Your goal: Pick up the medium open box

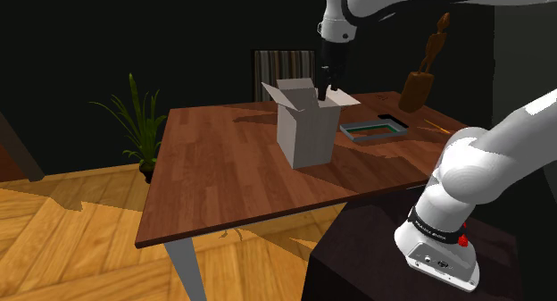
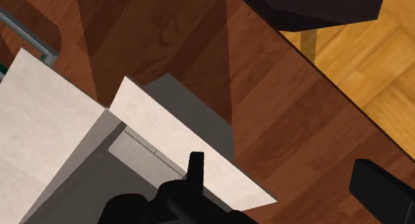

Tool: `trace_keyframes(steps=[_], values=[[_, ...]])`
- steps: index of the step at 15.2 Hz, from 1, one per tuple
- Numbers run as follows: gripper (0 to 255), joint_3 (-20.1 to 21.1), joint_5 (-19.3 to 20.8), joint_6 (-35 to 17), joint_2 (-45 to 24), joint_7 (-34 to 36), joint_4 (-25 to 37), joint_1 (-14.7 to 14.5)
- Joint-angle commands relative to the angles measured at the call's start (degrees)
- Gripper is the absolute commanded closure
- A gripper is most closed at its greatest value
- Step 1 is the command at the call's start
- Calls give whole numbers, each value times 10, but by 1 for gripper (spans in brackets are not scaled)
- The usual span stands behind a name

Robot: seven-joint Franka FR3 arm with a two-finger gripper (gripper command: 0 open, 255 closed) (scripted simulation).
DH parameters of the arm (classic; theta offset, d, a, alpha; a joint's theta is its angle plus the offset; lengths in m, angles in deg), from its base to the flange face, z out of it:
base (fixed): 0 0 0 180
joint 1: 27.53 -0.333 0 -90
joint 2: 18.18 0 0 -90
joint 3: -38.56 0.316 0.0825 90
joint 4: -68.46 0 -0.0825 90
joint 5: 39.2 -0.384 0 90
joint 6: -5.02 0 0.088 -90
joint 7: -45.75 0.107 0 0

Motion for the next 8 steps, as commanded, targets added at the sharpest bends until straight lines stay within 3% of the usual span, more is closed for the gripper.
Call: trace_keyframes(steps=[1, 8], values=[[0, -4, 3, -30, -49, -19, 17, -4], [0, -19, 6, -98, -205, -93, 97, -11]])
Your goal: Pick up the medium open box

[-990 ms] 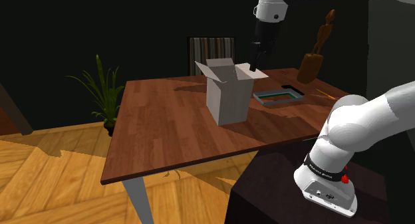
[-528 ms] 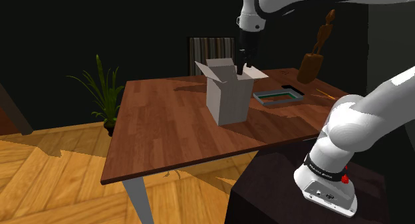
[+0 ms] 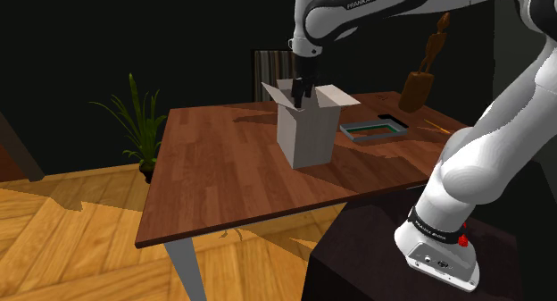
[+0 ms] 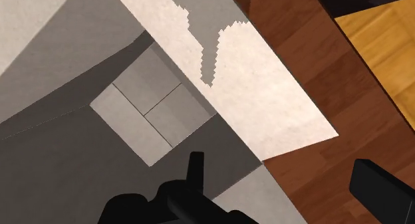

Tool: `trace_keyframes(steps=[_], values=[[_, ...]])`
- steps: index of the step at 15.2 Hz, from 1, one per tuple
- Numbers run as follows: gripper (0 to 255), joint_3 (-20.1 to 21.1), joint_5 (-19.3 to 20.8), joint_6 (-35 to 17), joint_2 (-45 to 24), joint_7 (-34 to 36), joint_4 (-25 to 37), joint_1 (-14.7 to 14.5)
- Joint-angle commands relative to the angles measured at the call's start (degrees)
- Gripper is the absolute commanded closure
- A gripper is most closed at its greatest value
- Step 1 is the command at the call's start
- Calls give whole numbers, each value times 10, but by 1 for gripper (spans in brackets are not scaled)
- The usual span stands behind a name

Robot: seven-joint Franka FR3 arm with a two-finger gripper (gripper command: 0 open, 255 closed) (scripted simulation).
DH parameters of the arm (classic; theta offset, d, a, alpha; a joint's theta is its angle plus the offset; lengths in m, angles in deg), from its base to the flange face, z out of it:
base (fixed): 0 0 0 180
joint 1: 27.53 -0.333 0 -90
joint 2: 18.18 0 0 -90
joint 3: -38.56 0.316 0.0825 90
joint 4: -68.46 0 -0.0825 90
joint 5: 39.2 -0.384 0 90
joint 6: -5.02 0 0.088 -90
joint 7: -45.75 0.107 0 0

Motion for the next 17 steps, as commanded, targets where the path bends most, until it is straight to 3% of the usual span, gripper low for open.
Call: trace_keyframes(steps=[1, 10, 11, 17], values=[[0, -2, 0, -15, -29, -12, 14, -1], [0, -2, 2, -73, -45, -8, -30, 0], [255, -2, 2, -73, -44, -8, -31, 0], [255, -2, 2, -74, -44, -8, -31, 0]])
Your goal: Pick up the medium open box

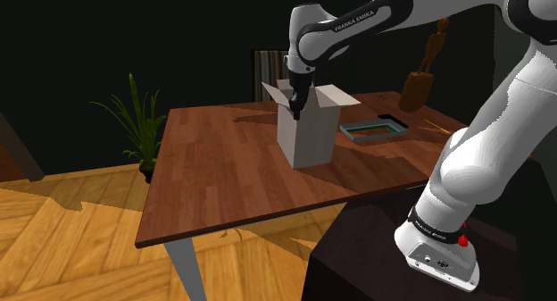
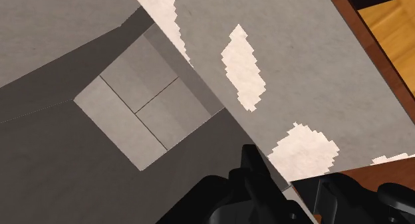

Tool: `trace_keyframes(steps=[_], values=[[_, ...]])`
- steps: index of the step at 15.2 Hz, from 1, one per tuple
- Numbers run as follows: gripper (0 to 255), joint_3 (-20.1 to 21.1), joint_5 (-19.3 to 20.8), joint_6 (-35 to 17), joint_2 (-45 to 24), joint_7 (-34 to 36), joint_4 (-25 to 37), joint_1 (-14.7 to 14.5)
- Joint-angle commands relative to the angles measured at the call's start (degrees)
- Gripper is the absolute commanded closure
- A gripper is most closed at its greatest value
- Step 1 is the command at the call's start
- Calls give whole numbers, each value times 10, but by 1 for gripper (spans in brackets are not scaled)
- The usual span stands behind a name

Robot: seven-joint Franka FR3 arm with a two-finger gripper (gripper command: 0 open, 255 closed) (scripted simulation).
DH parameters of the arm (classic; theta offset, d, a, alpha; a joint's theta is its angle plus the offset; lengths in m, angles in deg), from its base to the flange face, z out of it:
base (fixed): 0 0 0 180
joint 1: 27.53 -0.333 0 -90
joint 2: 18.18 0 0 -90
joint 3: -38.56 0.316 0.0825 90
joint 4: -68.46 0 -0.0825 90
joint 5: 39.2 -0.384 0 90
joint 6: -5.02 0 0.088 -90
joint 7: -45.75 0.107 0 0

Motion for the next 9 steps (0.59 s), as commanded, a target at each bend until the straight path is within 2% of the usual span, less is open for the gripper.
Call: trace_keyframes(steps=[1, 3, 9], values=[[255, 0, 0, 0, -1, 0, 0, 0], [255, 0, 0, 0, -1, 0, 1, 0], [255, 0, -2, 47, 12, -3, 35, 0]])
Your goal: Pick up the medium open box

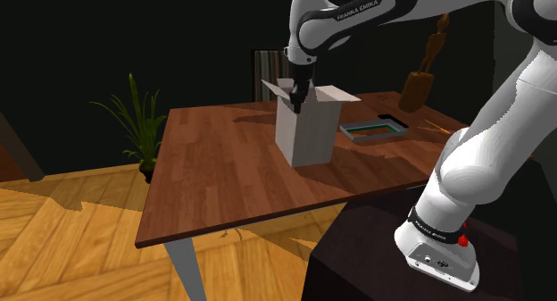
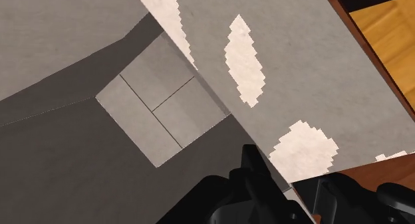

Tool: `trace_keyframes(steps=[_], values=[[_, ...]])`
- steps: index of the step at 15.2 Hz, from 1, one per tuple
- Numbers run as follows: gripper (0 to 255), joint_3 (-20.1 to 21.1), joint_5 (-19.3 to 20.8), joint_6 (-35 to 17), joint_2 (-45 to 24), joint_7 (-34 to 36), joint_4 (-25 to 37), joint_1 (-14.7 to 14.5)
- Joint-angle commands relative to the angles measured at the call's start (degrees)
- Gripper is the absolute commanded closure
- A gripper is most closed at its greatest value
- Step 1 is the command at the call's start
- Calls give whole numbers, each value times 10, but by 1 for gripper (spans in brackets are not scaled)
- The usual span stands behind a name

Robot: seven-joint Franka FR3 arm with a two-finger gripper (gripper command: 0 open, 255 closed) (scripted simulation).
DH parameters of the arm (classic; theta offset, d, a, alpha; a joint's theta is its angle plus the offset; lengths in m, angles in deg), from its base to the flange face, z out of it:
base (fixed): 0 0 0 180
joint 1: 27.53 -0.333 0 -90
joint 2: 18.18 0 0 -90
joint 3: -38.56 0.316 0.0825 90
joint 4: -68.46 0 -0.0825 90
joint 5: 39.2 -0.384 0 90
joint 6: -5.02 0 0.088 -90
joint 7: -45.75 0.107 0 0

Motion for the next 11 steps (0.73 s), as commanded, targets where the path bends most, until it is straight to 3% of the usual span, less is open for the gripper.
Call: trace_keyframes(steps=[1, 11], values=[[255, 1, 0, 15, 5, 0, 11, 0], [255, 1, -2, 78, 14, -4, 64, -1]])
